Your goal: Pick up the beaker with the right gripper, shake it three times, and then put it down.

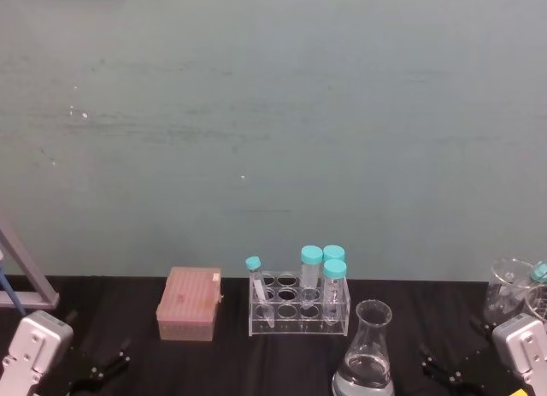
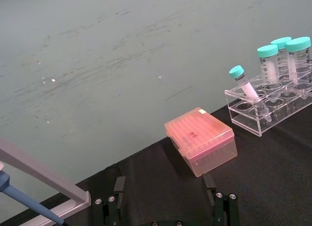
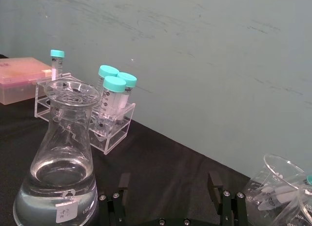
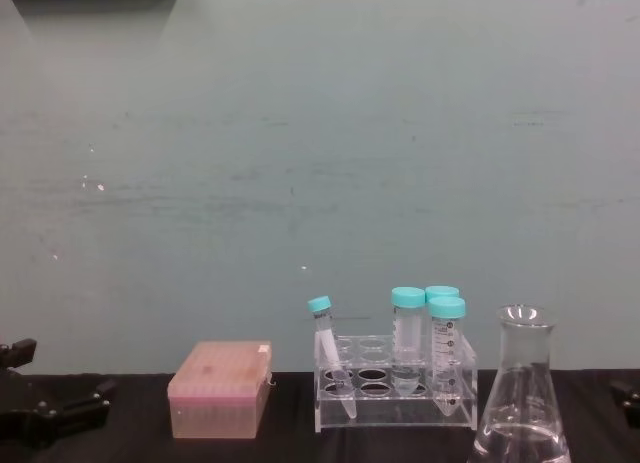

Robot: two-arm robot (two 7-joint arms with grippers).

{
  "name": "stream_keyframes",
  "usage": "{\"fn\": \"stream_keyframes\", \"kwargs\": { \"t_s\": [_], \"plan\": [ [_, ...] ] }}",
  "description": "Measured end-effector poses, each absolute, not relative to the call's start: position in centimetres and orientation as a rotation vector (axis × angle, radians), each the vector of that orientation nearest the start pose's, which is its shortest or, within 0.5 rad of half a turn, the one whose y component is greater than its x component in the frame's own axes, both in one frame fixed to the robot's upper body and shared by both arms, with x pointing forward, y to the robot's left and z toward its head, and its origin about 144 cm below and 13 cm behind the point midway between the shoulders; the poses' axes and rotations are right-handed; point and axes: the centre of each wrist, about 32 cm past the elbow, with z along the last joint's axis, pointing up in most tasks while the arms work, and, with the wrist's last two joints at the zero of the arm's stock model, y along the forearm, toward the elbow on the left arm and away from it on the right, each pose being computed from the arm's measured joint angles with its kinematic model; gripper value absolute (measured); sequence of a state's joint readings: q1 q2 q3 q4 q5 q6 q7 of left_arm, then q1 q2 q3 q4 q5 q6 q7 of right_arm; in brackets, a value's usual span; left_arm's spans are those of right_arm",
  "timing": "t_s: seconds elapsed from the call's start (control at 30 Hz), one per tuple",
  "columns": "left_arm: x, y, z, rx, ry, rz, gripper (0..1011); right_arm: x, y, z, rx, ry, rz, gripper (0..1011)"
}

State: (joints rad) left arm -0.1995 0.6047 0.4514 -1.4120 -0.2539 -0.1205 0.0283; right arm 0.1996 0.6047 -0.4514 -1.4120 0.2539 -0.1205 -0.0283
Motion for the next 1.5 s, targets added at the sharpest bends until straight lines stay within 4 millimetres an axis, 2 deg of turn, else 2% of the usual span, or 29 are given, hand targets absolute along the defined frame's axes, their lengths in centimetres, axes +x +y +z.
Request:
{"fn": "stream_keyframes", "kwargs": {
  "t_s": [1.5],
  "plan": [
    [48.86, 30.97, 113.98, 0.304, -0.285, 1.248, 1000, 48.86, -30.97, 113.98, -0.304, -0.285, -1.248, 1000]
  ]
}}
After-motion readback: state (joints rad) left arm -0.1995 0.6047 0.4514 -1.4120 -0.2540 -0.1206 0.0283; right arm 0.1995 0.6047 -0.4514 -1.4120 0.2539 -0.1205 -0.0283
